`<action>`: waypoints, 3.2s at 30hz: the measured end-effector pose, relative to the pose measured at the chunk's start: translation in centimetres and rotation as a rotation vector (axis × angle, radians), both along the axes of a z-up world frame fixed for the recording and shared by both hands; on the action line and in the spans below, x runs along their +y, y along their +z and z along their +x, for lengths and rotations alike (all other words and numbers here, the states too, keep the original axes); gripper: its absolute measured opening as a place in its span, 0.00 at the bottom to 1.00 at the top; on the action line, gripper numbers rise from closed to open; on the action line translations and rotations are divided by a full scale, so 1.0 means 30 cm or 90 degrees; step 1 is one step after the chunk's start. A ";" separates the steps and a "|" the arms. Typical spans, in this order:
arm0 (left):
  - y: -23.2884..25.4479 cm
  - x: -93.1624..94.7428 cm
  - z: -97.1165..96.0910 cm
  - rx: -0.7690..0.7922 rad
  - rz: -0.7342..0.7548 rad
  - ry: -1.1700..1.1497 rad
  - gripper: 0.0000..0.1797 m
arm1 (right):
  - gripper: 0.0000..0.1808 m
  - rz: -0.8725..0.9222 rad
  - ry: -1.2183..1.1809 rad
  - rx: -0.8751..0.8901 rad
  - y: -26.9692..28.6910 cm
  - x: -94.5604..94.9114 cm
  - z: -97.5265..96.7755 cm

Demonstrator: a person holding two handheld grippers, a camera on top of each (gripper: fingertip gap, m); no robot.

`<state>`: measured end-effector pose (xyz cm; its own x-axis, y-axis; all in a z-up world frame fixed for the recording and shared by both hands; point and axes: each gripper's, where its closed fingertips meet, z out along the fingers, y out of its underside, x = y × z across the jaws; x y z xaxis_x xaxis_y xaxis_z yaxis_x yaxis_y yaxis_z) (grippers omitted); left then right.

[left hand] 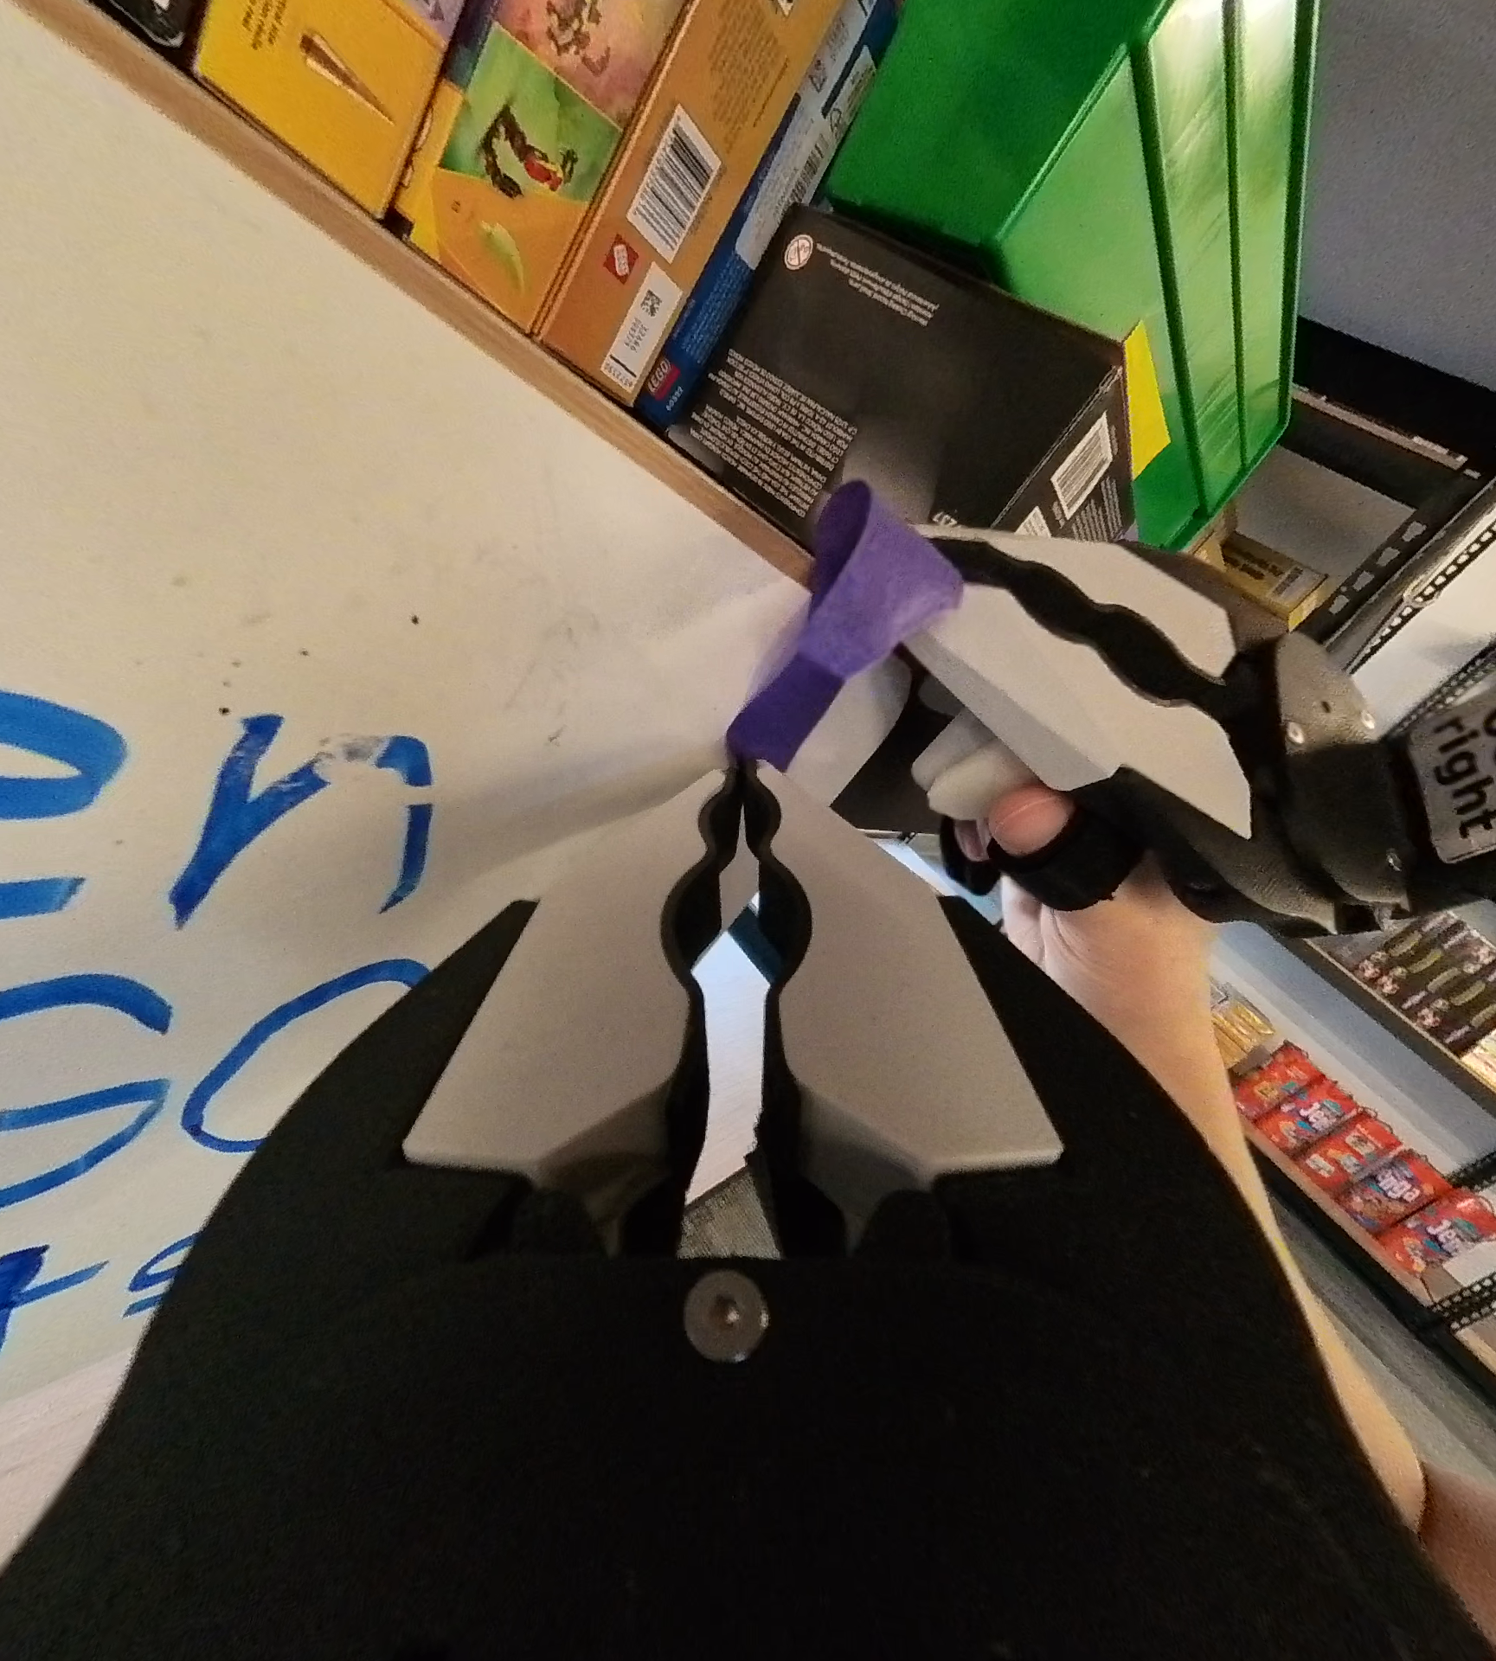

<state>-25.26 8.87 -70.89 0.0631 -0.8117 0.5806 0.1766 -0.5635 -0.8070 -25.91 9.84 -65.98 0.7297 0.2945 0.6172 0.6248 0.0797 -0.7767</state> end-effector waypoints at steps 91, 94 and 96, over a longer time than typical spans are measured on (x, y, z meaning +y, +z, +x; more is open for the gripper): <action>0.020 -0.025 0.018 -0.043 0.084 -0.124 0.00 | 0.40 -0.116 -0.077 0.025 0.015 0.014 0.118; 0.022 -0.030 0.024 -0.050 0.077 -0.140 0.00 | 0.41 -0.111 -0.082 0.029 0.019 0.024 0.109; 0.018 -0.037 0.031 -0.048 0.077 -0.147 0.00 | 0.43 -0.104 -0.085 0.019 0.022 0.031 0.102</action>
